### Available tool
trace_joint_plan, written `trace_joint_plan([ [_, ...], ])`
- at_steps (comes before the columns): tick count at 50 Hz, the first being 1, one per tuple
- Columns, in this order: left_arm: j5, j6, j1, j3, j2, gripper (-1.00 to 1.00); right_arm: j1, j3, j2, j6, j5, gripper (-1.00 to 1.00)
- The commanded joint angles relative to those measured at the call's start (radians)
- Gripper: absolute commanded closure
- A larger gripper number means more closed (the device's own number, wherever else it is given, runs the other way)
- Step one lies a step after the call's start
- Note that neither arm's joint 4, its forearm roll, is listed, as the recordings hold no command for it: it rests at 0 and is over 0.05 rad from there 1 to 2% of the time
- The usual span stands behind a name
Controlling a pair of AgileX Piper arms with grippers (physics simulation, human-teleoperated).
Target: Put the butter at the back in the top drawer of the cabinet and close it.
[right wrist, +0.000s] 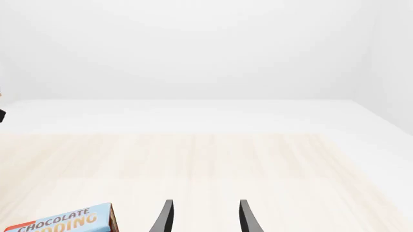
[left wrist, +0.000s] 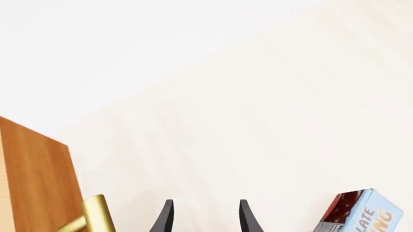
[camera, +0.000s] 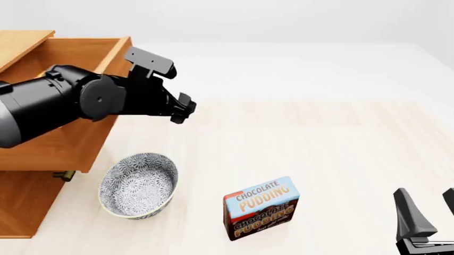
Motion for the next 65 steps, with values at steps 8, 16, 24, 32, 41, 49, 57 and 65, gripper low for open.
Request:
trace_joint_plan([
  [8,-0.017,0.009,0.066,0.041,0.029,-1.00,0.000,0.000,0.000,0.000,0.000,-1.00],
  [16,-0.024,0.007,0.086,0.057,0.019,-1.00,0.000,0.000,0.000,0.000,0.000,-1.00],
  [24,-0.033,-0.001,0.110,0.081,0.008,-1.00,0.000,0.000,0.000,0.000,0.000,-1.00],
  [32,-0.035,-0.004,0.141,0.110,-0.020,-1.00,0.000,0.000,0.000,0.000,0.000,-1.00],
  [41,-0.045,-0.005,0.181,0.159,-0.053,-1.00,0.000,0.000,0.000,0.000,0.000,-1.00],
  [49,-0.044,-0.006,0.217,0.183,-0.077,-1.00,0.000,0.000,0.000,0.000,0.000,-1.00],
  [57,-0.041,-0.004,0.246,0.188,-0.087,-1.00,0.000,0.000,0.000,0.000,0.000,-1.00],
  [65,-0.042,-0.010,0.251,0.182,-0.077,-1.00,0.000,0.000,0.000,0.000,0.000,-1.00],
])
